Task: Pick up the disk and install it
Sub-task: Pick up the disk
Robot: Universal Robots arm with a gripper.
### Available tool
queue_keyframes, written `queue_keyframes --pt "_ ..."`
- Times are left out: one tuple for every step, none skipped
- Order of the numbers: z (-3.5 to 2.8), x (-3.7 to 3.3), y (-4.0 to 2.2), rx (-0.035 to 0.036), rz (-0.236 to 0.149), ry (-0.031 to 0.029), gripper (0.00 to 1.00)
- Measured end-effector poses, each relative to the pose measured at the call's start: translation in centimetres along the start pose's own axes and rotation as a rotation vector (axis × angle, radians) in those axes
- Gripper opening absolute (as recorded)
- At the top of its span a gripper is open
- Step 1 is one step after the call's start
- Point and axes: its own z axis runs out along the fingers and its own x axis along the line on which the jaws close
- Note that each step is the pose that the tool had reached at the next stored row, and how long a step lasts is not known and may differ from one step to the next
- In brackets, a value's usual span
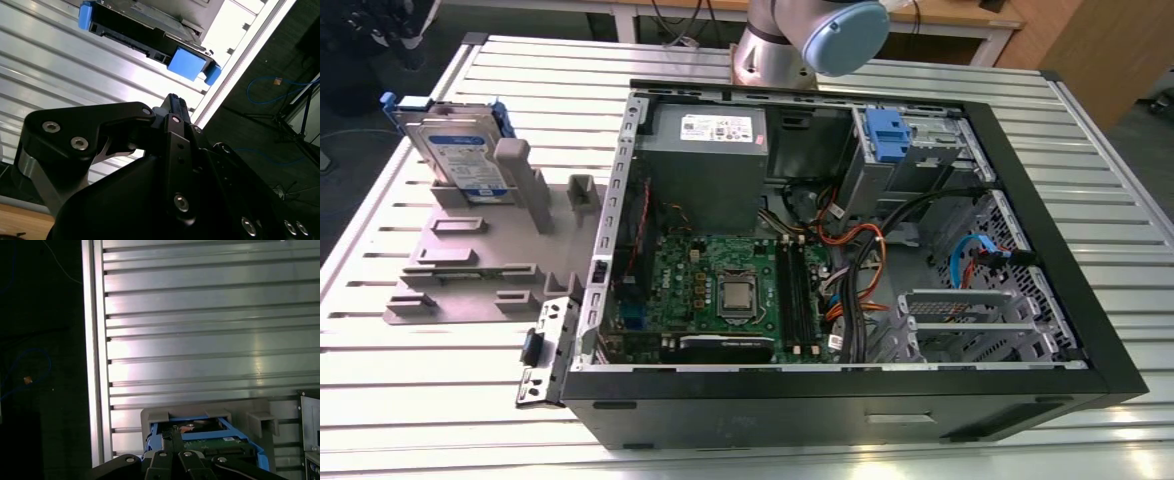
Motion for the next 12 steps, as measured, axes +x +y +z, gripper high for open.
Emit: queue_keyframes --pt "0.0 0.0 -0.02 0.0 0.0 0.0 0.11" --pt "-0.01 -0.02 -0.34 0.0 0.0 0.0 0.11" --pt "-0.01 -0.02 -0.36 0.0 0.0 0.0 0.11" --pt "-0.02 -0.03 -0.38 0.0 0.0 0.0001 0.11" --pt "-0.02 -0.03 -0.4 0.0 0.0 0.0001 0.11" --pt "-0.02 -0.03 -0.42 0.0 0.0 0.0001 0.11" --pt "-0.02 -0.03 -0.43 0.0 0.0 0.0001 0.11" --pt "-0.02 -0.03 -0.45 0.0 0.0 0.0 0.11" --pt "-0.02 -0.03 -0.47 0.0 0.0 0.0 0.11" --pt "-0.02 -0.03 -0.49 0.0 0.0 0.0 0.11" --pt "-0.02 -0.04 -0.51 0.0 0.0 0.0 0.11" --pt "-0.03 -0.04 -0.53 0.0 0.0 0.0001 0.11"
